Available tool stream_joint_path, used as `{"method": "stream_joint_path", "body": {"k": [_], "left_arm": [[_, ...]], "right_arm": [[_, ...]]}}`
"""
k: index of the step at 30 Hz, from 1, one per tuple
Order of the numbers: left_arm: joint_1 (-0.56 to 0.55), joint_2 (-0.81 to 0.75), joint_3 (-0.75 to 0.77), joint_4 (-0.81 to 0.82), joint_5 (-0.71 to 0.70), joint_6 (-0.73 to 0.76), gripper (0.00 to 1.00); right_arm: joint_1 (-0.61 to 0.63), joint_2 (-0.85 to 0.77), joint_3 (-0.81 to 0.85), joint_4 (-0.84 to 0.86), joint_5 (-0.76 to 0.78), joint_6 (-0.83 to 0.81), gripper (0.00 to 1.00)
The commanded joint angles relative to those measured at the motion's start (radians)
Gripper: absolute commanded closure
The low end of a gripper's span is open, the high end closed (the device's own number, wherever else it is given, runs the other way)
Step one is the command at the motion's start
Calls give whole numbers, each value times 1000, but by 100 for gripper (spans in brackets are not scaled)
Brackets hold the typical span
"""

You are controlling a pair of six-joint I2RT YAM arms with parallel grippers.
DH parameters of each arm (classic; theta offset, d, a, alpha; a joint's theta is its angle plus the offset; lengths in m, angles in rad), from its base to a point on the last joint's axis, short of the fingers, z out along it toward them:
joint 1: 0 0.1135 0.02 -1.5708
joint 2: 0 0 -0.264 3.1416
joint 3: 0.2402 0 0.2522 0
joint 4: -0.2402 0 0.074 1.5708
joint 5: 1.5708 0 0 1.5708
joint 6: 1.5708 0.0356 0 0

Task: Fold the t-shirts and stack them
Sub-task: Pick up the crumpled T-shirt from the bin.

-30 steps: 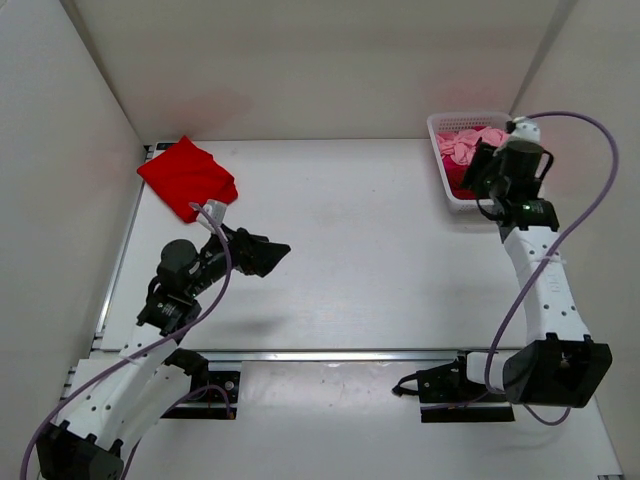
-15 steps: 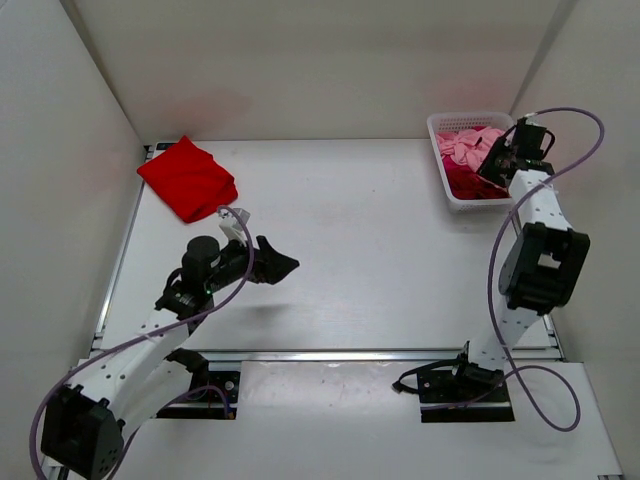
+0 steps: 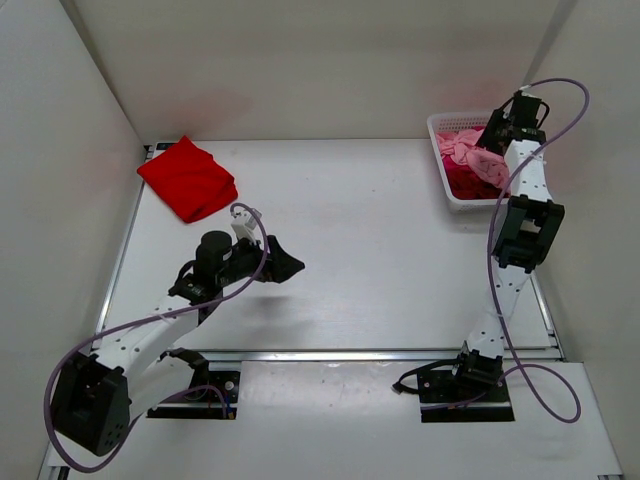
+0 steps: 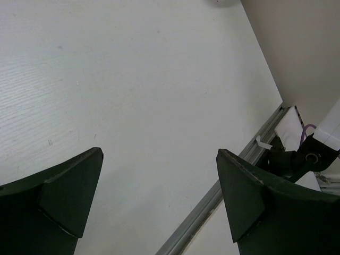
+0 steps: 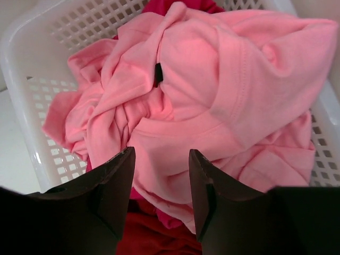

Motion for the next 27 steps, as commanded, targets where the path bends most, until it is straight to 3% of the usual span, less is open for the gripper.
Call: {"method": "stream_joint_path", "body": {"k": [1, 8, 13, 19, 27], "left_arm": [[-1, 5, 5, 44, 19, 16, 1], [-8, 30, 21, 46, 2, 29, 1], [-14, 36, 22, 41, 3, 26, 2], [-17, 31, 45, 30, 0, 18, 1], [13, -56, 151, -52, 11, -19, 2]], "right_arm": [[2, 42, 76, -32, -4, -28, 58], [19, 115, 130, -62, -15, -31, 67], [23, 109, 173, -72, 11, -3, 99], [46, -41, 231, -102, 99, 21, 99], [78, -369, 227, -144, -1, 35, 100]]}}
